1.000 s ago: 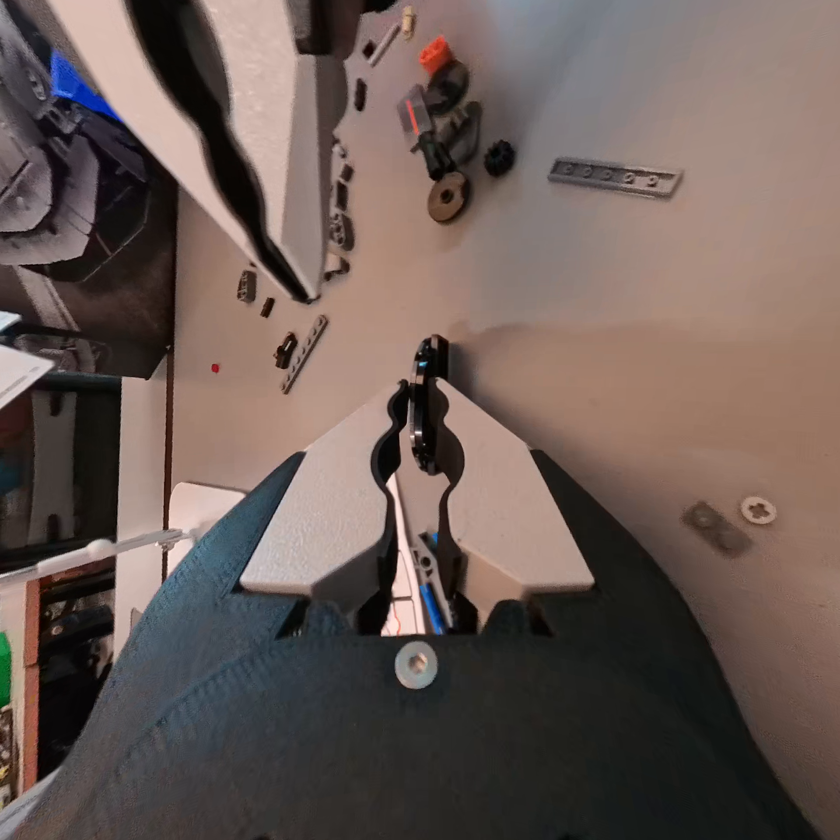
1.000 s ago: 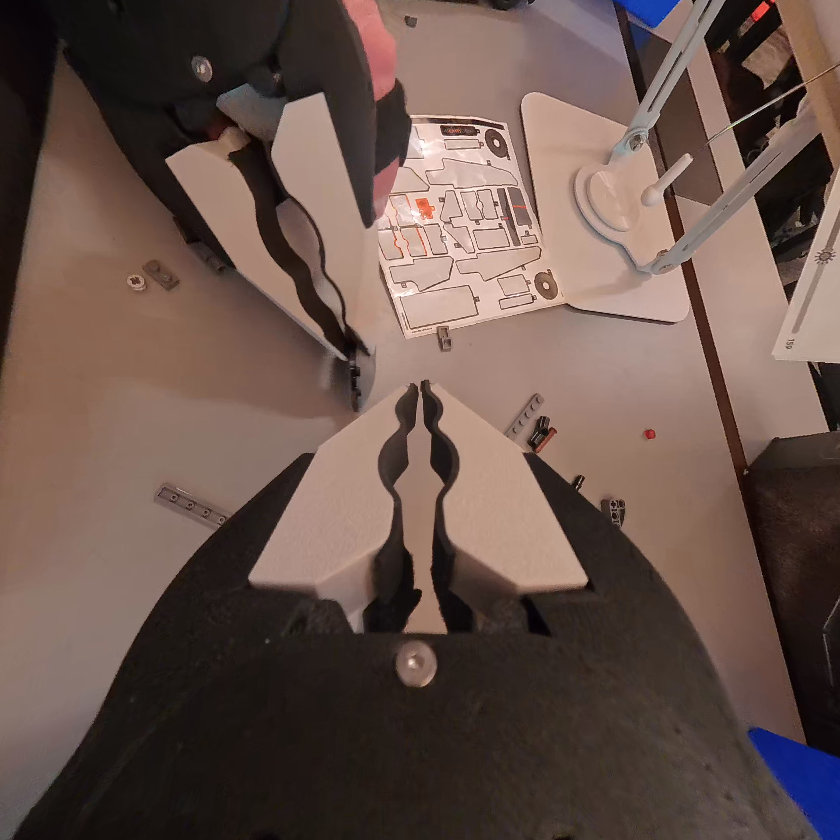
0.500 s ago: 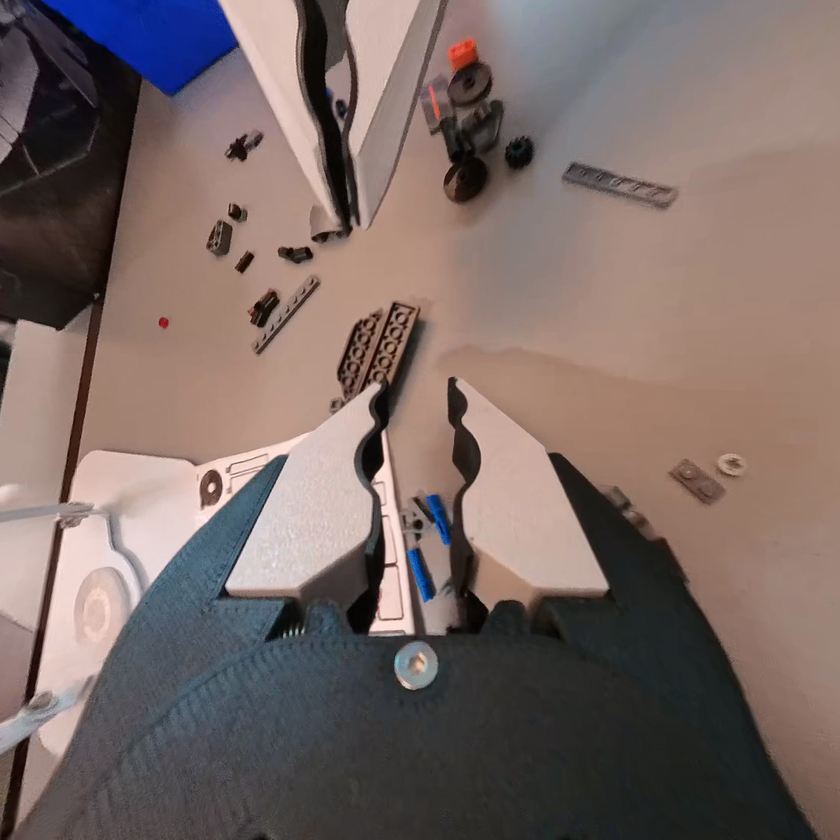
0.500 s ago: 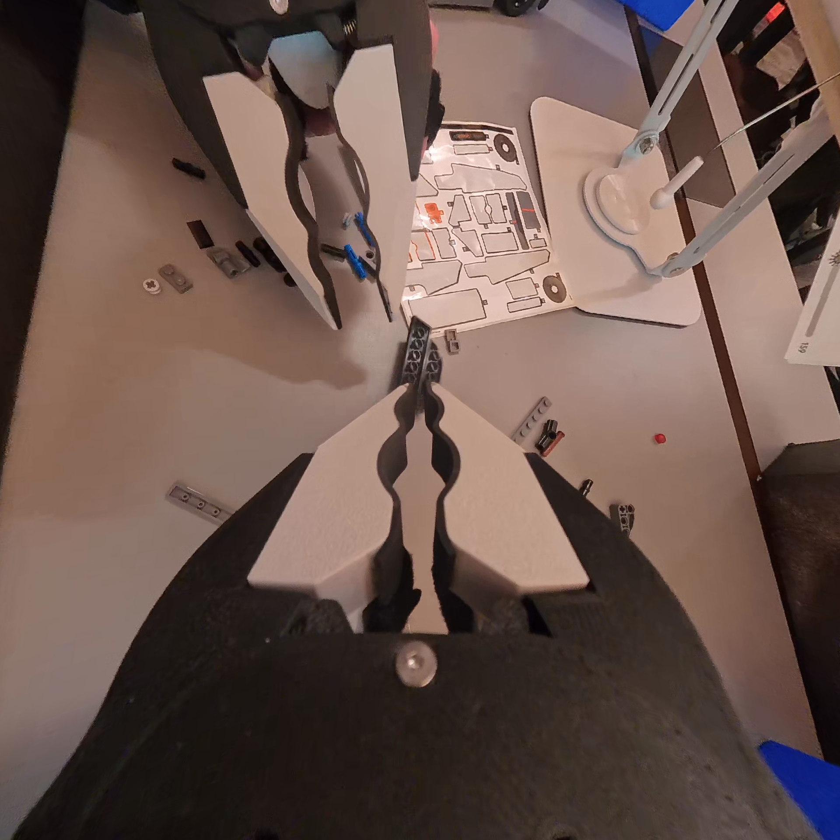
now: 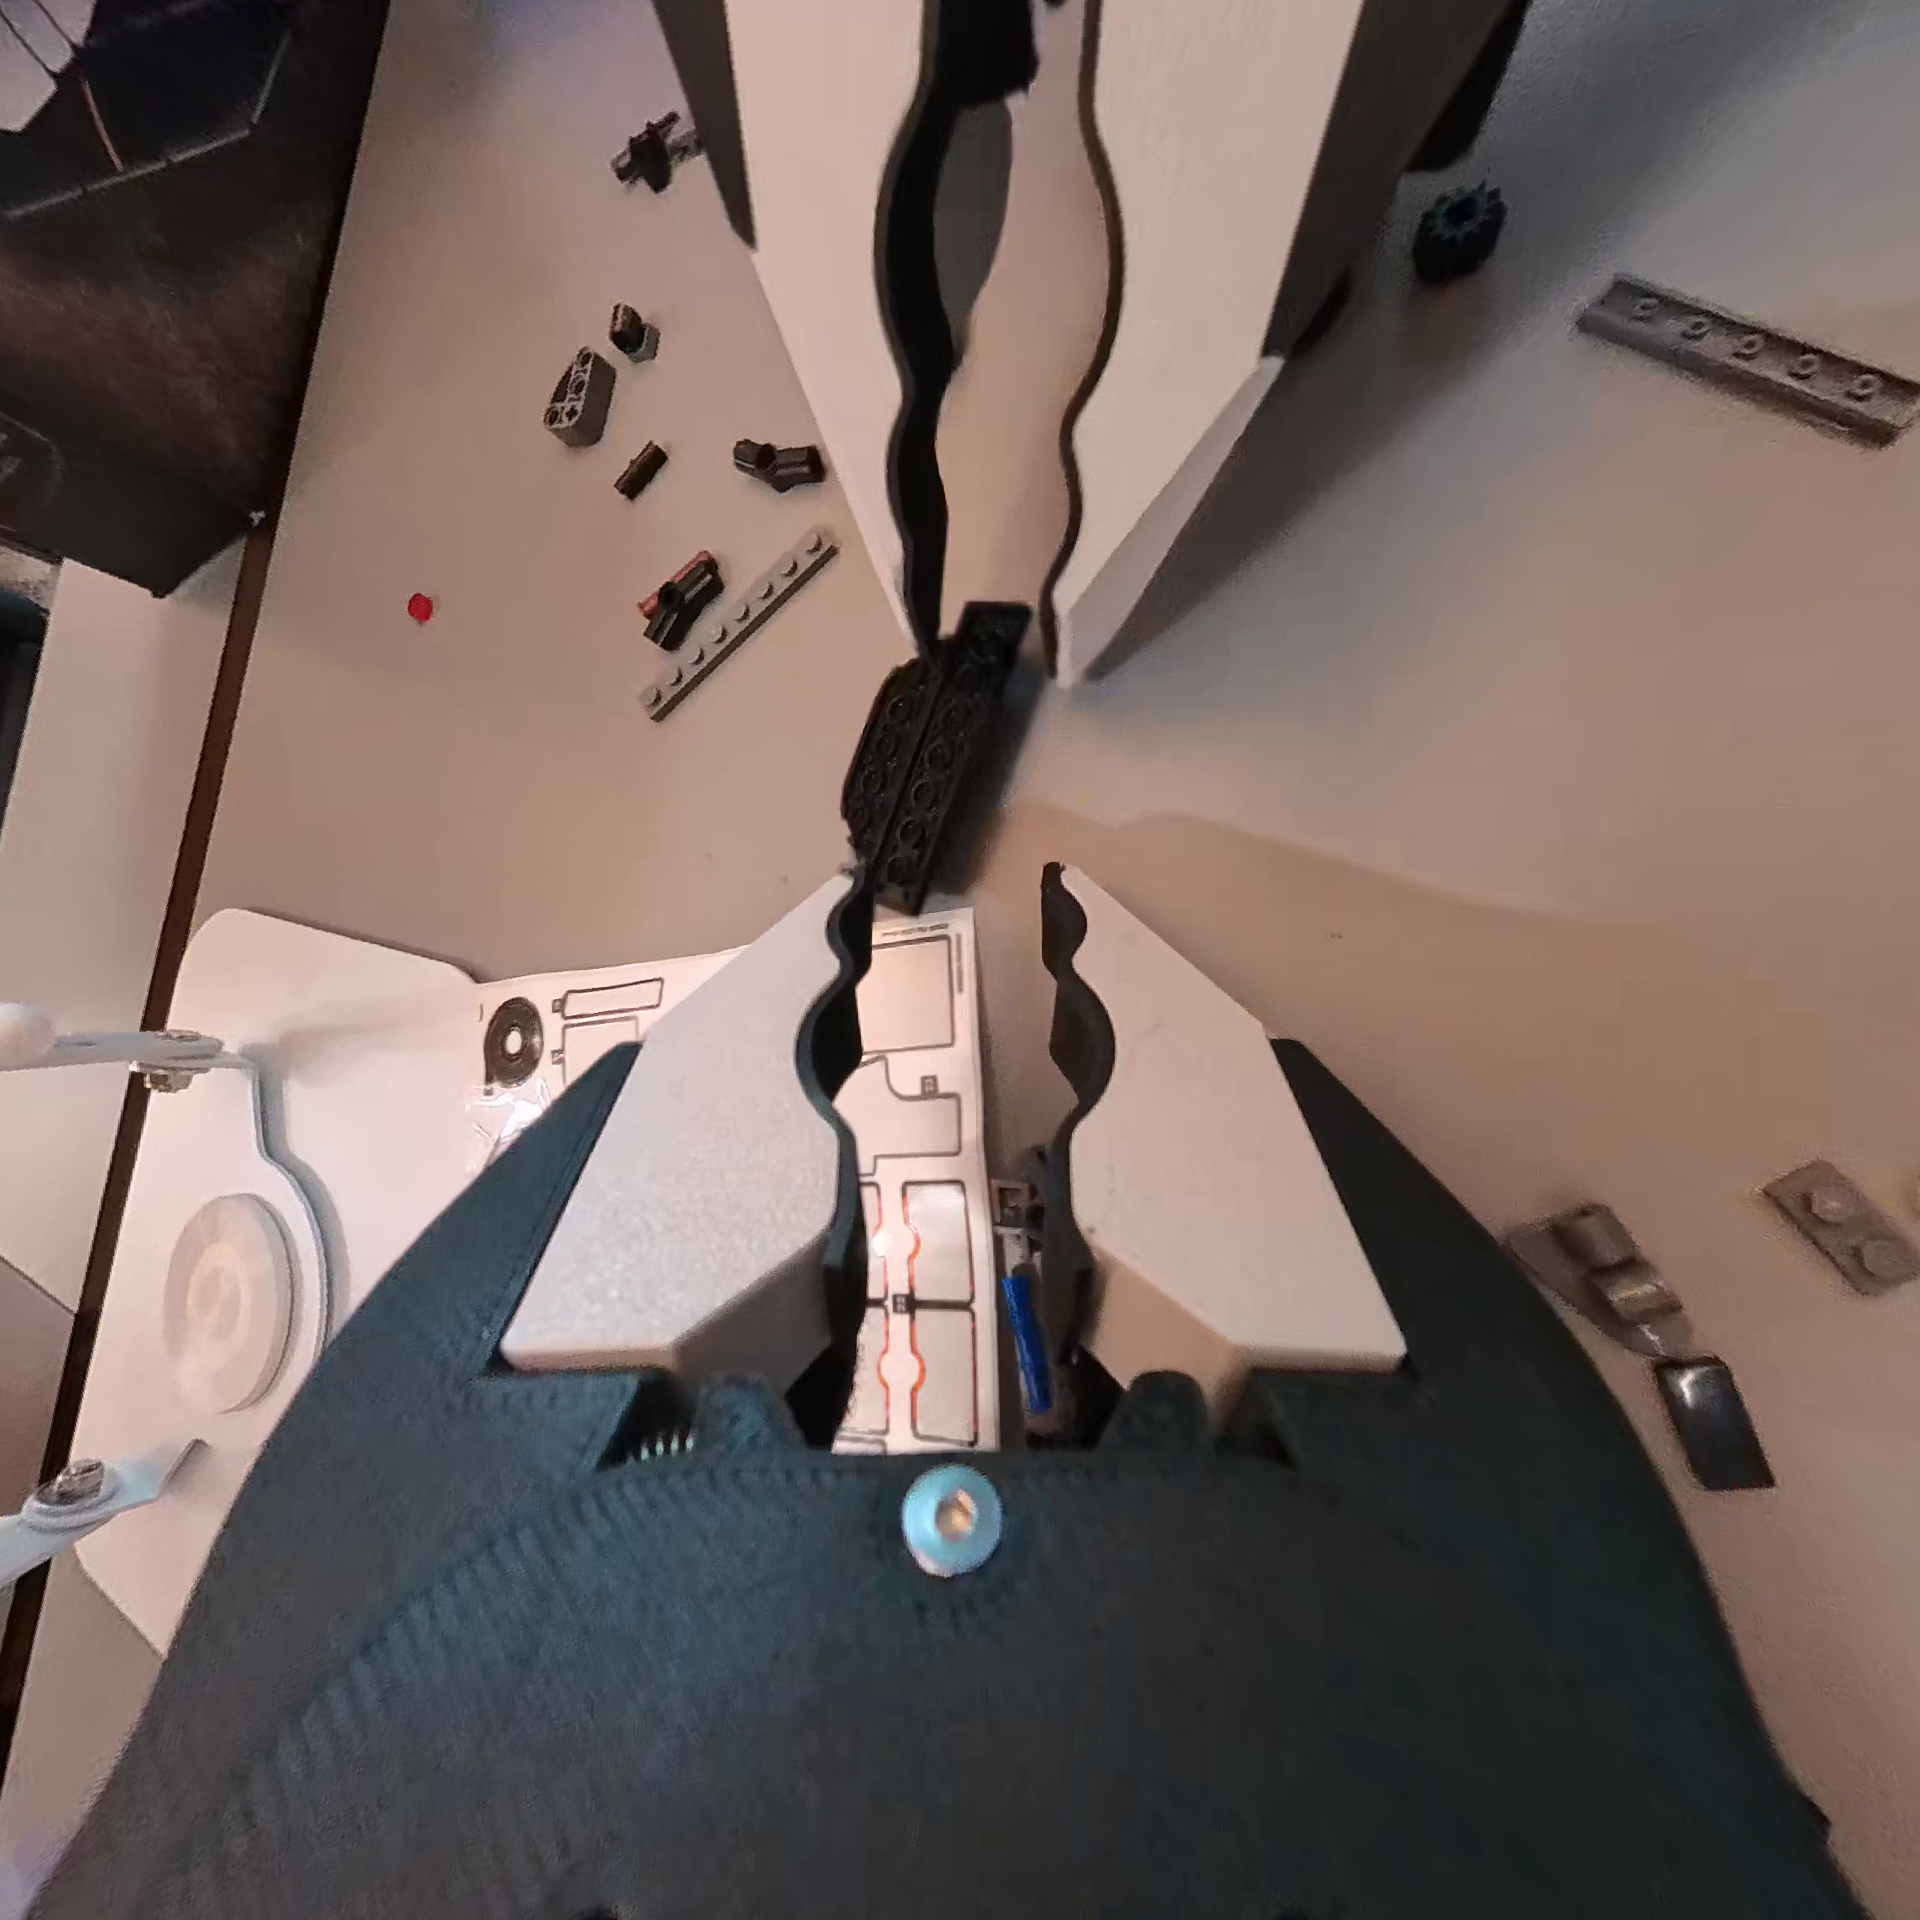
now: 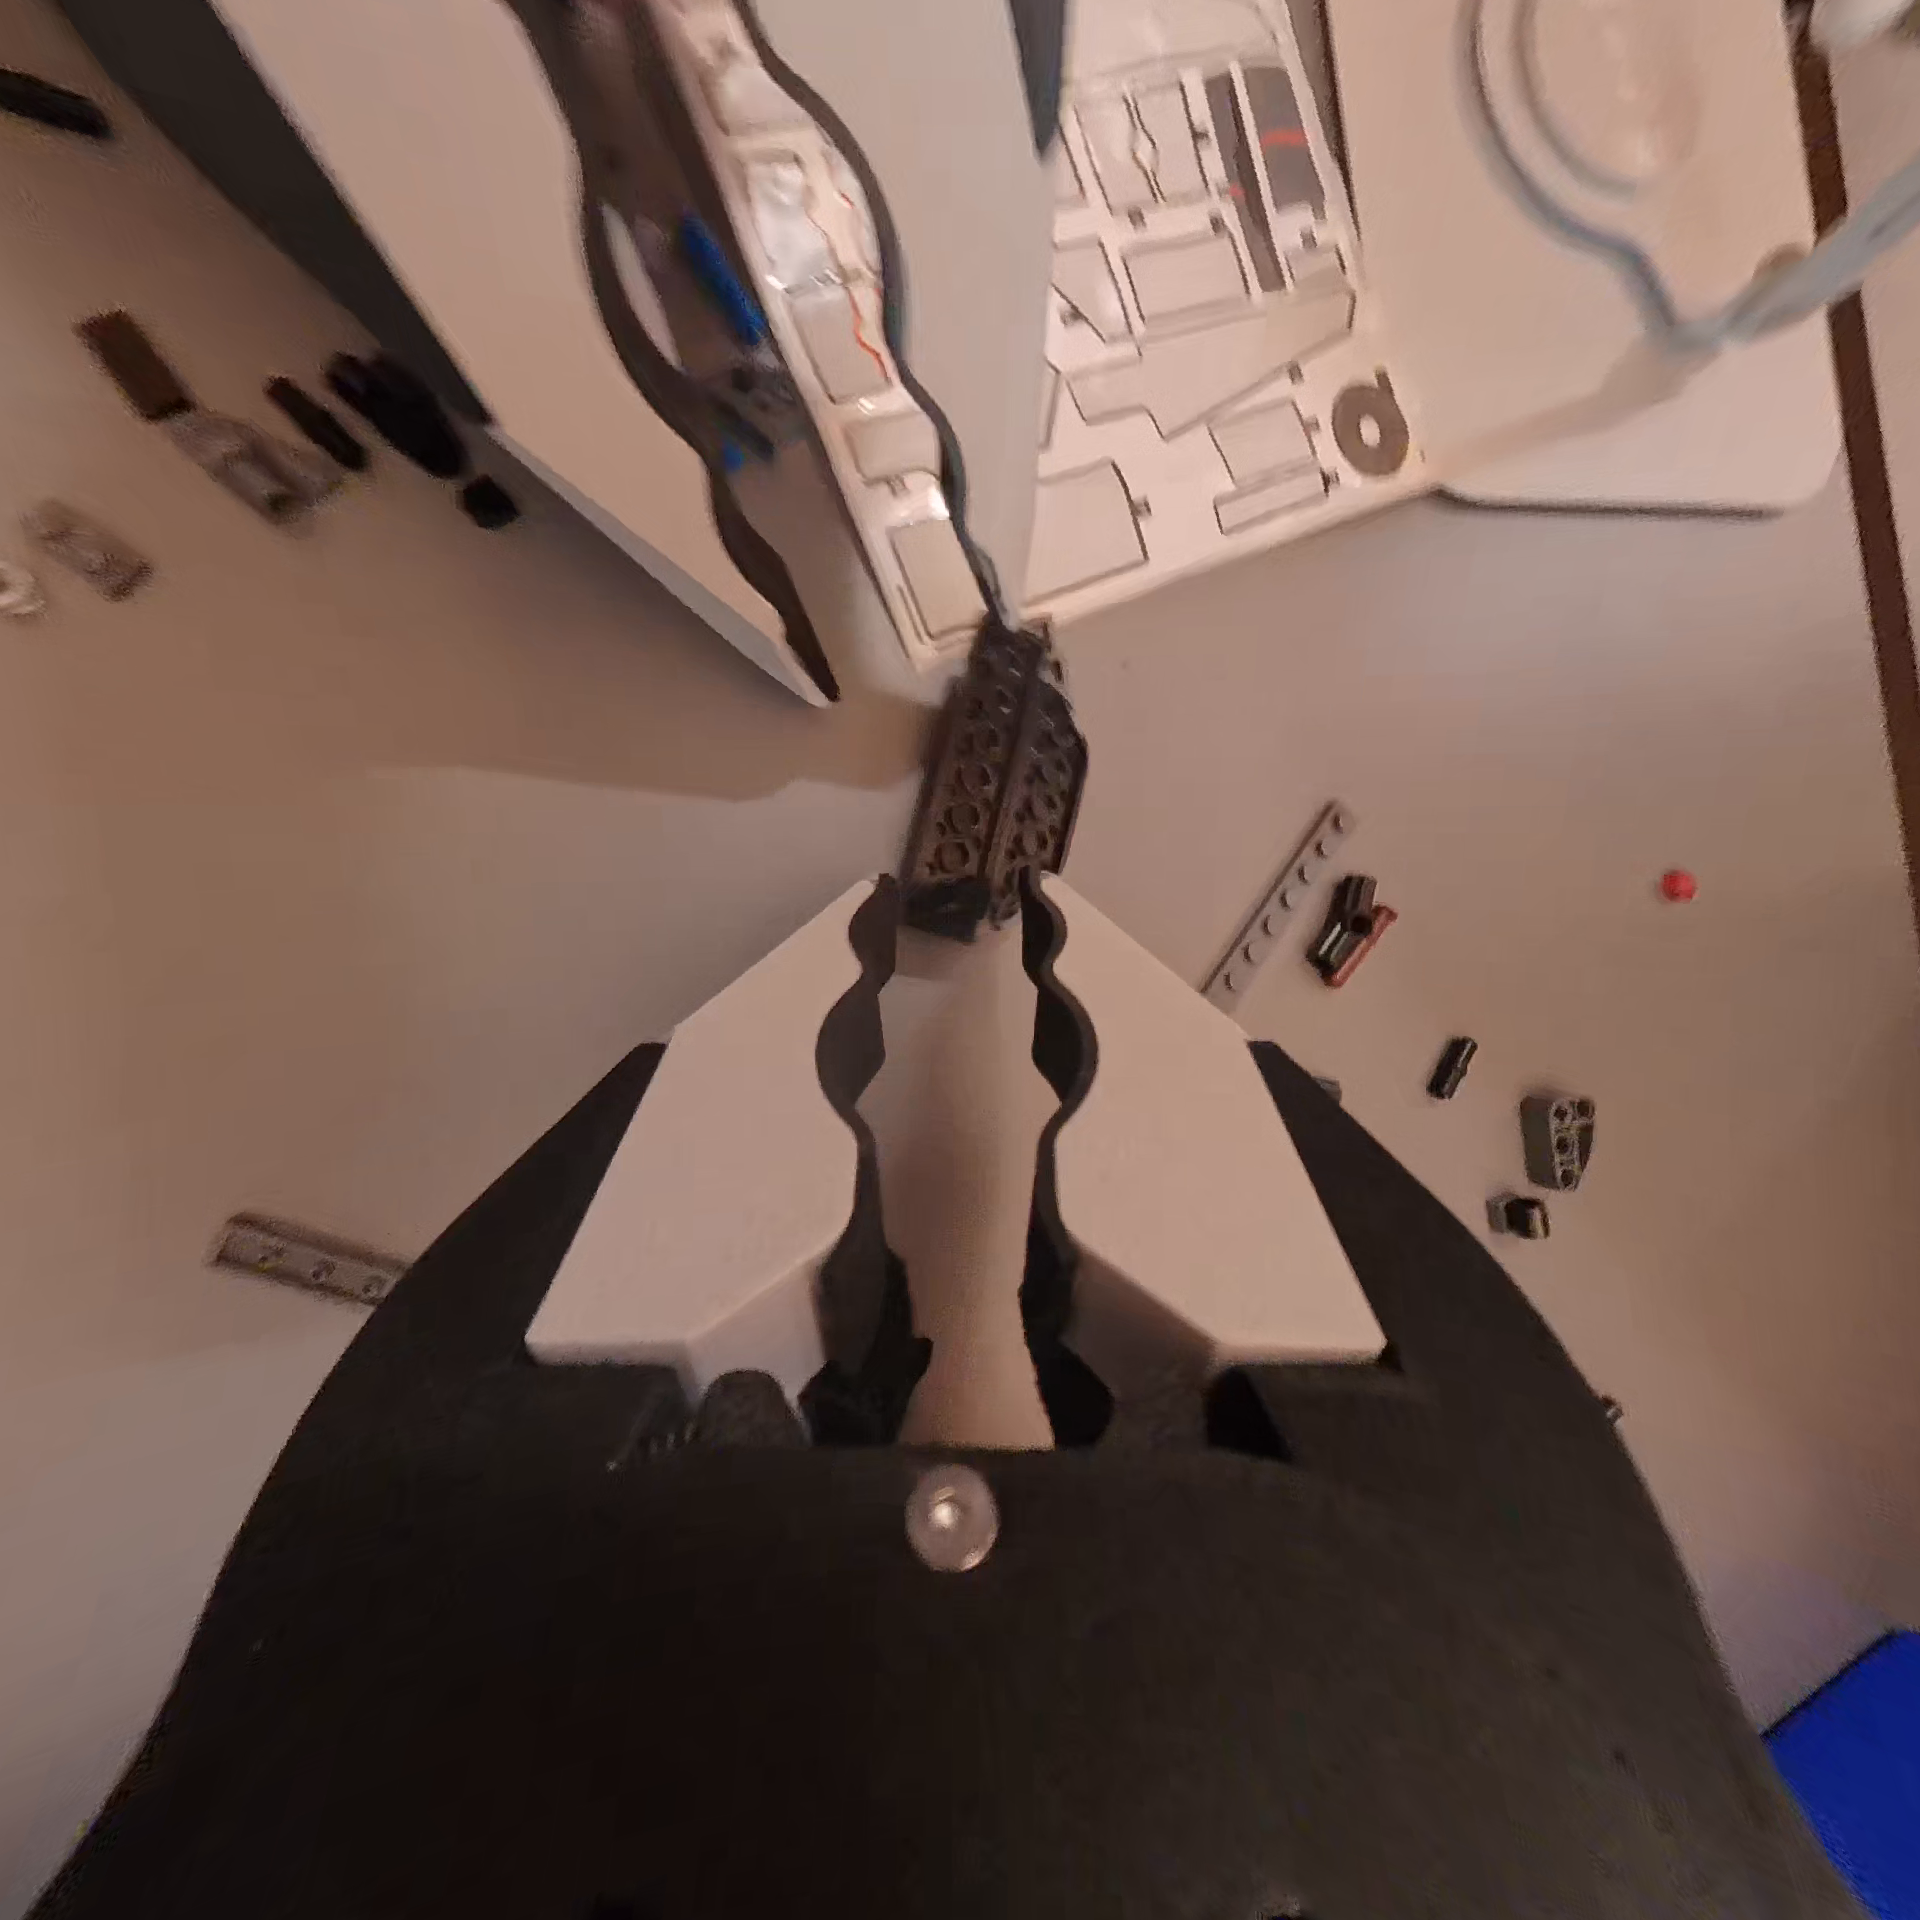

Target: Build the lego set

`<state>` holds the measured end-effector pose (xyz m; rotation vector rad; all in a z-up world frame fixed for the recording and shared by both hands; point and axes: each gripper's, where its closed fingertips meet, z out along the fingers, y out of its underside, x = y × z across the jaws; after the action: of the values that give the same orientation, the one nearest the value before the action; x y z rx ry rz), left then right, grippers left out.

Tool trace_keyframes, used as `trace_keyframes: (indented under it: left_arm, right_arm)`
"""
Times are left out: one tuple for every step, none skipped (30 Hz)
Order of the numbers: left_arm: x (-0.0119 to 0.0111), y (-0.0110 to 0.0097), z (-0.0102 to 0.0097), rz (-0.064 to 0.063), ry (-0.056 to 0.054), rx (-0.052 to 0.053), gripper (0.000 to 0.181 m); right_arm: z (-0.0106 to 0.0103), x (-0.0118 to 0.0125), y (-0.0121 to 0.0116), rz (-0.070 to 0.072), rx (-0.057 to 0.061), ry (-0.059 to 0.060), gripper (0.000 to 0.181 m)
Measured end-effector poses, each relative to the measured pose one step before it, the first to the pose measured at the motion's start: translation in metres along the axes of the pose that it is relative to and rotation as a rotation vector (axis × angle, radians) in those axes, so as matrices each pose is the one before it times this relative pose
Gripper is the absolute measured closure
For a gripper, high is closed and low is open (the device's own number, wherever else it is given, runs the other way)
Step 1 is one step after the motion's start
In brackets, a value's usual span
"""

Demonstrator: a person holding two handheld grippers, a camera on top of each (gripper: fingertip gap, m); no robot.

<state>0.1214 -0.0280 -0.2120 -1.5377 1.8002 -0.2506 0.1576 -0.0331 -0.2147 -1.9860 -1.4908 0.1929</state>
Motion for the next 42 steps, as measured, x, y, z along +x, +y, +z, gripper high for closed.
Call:
trace_keyframes:
  left_arm:
    - [-0.00076,-0.00029,-0.00032,-0.0013,-0.0033,0.0015,0.151]
    - [0.00022,-0.0006,-0.00017,-0.0009,0.0017,0.003,0.151]
    - [-0.00022,-0.00027,0.00006,-0.0003,-0.0015,0.001,0.151]
    - [-0.00072,0.00017,0.00005,0.0029,-0.0056,-0.0013,0.151]
    - [-0.00058,0.00027,0.00008,0.0018,-0.0032,-0.0003,0.151]
    - [-0.00023,-0.00007,-0.00001,-0.0018,0.0003,0.0036,0.151]
    - [-0.00061,-0.00055,-0.00028,-0.002,-0.0013,0.0075,0.15]
    - [-0.00092,-0.00038,-0.00033,-0.004,-0.0009,0.0084,0.15]
    - [-0.00098,0.00009,-0.00017,-0.0094,0.0019,0.0066,0.149]
    - [-0.00122,0.00022,-0.00031,-0.0088,0.0005,0.0066,0.148]
    - [-0.00134,-0.00039,-0.00082,-0.0023,-0.0027,0.0087,0.147]
    - [-0.00224,-0.00025,-0.00111,-0.0001,-0.0097,0.0061,0.147]
    - [-0.0017,0.0001,-0.00086,-0.0012,-0.007,0.0008,0.146]
    - [-0.00079,-0.00042,-0.00079,-0.0004,-0.0033,0.0031,0.145]
    - [-0.00009,-0.00141,-0.00116,0.0051,-0.0025,0.0071,0.146]
    - [0.00064,-0.00182,-0.0012,0.008,0.0003,0.0083,0.147]
    - [0.00124,-0.0019,-0.00096,0.0068,0.0043,0.0083,0.147]
    - [0.00187,-0.00181,-0.00061,0.0057,0.008,0.0081,0.147]
    - [0.00214,-0.00113,-0.00011,0.0057,0.009,0.0057,0.148]
    - [0.00225,-0.00087,-0.00012,0.007,0.0086,0.0043,0.151]
    - [0.00227,-0.00041,0.00004,0.0077,0.0098,0.0008,0.155]
    - [0.00224,0.00018,-0.00001,0.0055,0.0108,-0.0017,0.158]
    - [0.00143,-0.00009,-0.00013,0.003,0.0071,0.0017,0.16]
    - [0.00174,-0.00103,-0.00052,0.0015,0.0099,0.0071,0.163]
    - [0.00291,-0.00227,-0.00121,0.0024,0.0167,0.0142,0.167]
    - [0.00226,-0.00267,-0.00141,0.0035,0.0119,0.0155,0.17]
    - [0.00116,-0.00192,-0.00093,-0.0011,0.0057,0.0096,0.17]
    - [0.00207,-0.00199,-0.0008,-0.0047,0.0143,0.0087,0.17]
    - [0.00239,-0.0011,-0.00065,-0.0019,0.015,0.0038,0.171]
    - [0.00162,-0.00086,-0.00044,0.0033,0.008,0.004,0.172]
    - [0.00217,-0.00064,-0.0004,-0.0014,0.0135,0.0043,0.172]
    - [0.00232,-0.00043,-0.00016,-0.007,0.0166,0.0029,0.173]
    - [0.00094,0.00012,-0.00006,-0.0052,0.0076,0.0003,0.173]
    - [0.00079,0.00022,-0.0001,-0.0054,0.0075,-0.0017,0.174]
    - [0.00136,-0.00041,-0.00042,-0.0099,0.0131,0.0021,0.176]
    - [0.00134,-0.00125,-0.00071,-0.0204,0.0174,0.0105,0.177]
    - [0.00148,-0.00168,-0.00091,-0.0264,0.0226,0.0143,0.177]
    - [0.00112,-0.00128,-0.00081,-0.026,0.021,0.0116,0.177]
    - [0.00029,-0.0008,-0.00093,-0.0188,0.0128,0.0095,0.178]
    - [0.00045,-0.00034,-0.00077,-0.0168,0.0132,0.0066,0.178]
    - [0.00177,0.00025,-0.00024,-0.022,0.0225,0.003,0.178]
    - [0.00152,0.00047,-0.00008,-0.0225,0.0217,0.0024,0.178]
  right_arm:
    - [0.00313,0.00048,0.00234,0.014,-0.0099,-0.0086,0.158]
    - [0.00157,-0.00013,0.00021,-0.0001,0.0027,-0.0046,0.158]
    - [0.00037,0.00011,-0.00086,-0.0068,0.0061,0.002,0.161]
    - [-0.00008,0.00014,-0.00085,-0.0042,0.0027,0.0041,0.168]
    - [0.00017,0.0003,-0.00018,0.0013,-0.0028,0.0039,0.171]
    - [0.00033,-0.00003,0.00026,0.0017,-0.005,0.001,0.173]
    - [0.00003,0.00014,0.00003,-0.0004,-0.0015,0.0006,0.173]
    - [-0.00034,0.00029,-0.00016,0.0016,0.0018,0.0005,0.174]
    - [-0.00037,0.00015,0.00011,0.0046,0.0011,-0.0023,0.174]
    - [-0.00032,0.00005,0.0003,0.003,0.0007,-0.0022,0.174]
    - [-0.00068,-0.00013,0.00033,0.0011,0.0008,-0.0024,0.174]
    - [-0.00105,-0.00072,0.00016,0.0029,0.0015,-0.0069,0.174]
    - [-0.00167,-0.0013,-0.00042,0.0037,0.0055,-0.0102,0.175]
    - [-0.00222,-0.00148,-0.00126,0.0011,0.011,-0.0105,0.176]
    - [-0.00293,-0.00171,-0.00146,0.0005,0.0119,-0.0114,0.177]
    - [-0.00322,-0.00222,-0.00137,0.0037,0.0121,-0.0157,0.178]
    - [-0.00345,-0.00404,-0.0019,0.0072,0.0174,-0.0283,0.18]
    - [-0.00324,-0.00542,-0.00147,0.0115,0.0177,-0.0375,0.18]
    - [-0.00232,-0.0038,0.00002,0.0114,0.0084,-0.0271,0.18]
    - [-0.00141,-0.00129,0.00062,0.0043,0.0028,-0.0094,0.18]
    - [-0.00093,-0.00114,-0.00028,0.0024,0.0054,-0.0086,0.18]
    - [-0.00097,-0.00212,-0.00161,0.0062,0.0109,-0.0174,0.18]
    - [-0.00125,-0.00223,-0.00222,0.006,0.0152,-0.0169,0.18]
    - [-0.00175,-0.00225,-0.0024,0.0041,0.0164,-0.0157,0.18]
    - [-0.00205,-0.00272,-0.00192,0.0059,0.0131,-0.0181,0.18]
    - [-0.00215,-0.00222,-0.00099,0.0076,0.0093,-0.0158,0.179]
    - [-0.00207,-0.00189,-0.00067,0.0084,0.0089,-0.0146,0.179]
    - [-0.00184,-0.00197,-0.00035,0.0115,0.008,-0.0177,0.179]
    - [-0.00139,-0.00165,0.00021,0.0136,0.0046,-0.0172,0.179]
    - [-0.00103,-0.00109,0.00027,0.0129,0.0039,-0.0138,0.18]
    - [-0.00067,-0.00123,0.00033,0.0128,0.0032,-0.015,0.18]
    - [-0.00026,-0.00085,0.00087,0.0117,-0.0006,-0.0123,0.18]
    - [-0.00003,0.00034,0.001,0.007,-0.0027,-0.0026,0.18]
    - [-0.00005,0.00069,0.00047,0.0007,-0.0009,0.0031,0.18]
    - [-0.00014,0.00111,-0.00013,-0.0059,0.001,0.0093,0.18]
    - [-0.00066,0.00214,-0.00103,-0.0123,0.004,0.0189,0.18]
    - [-0.00111,0.00165,-0.0022,-0.0163,0.0095,0.0191,0.18]
    - [-0.00133,0.00032,-0.00342,-0.0217,0.0141,0.0152,0.176]
    - [-0.0011,-0.00019,-0.0038,-0.0297,0.0133,0.0162,0.172]
    - [-0.0005,0.0002,-0.00231,-0.0279,0.0034,0.0192,0.171]
    - [0.00047,0.0006,0.00011,-0.016,-0.0108,0.016,0.171]
    - [0.00127,-0.00046,0.00143,-0.0093,-0.0167,0.0051,0.171]
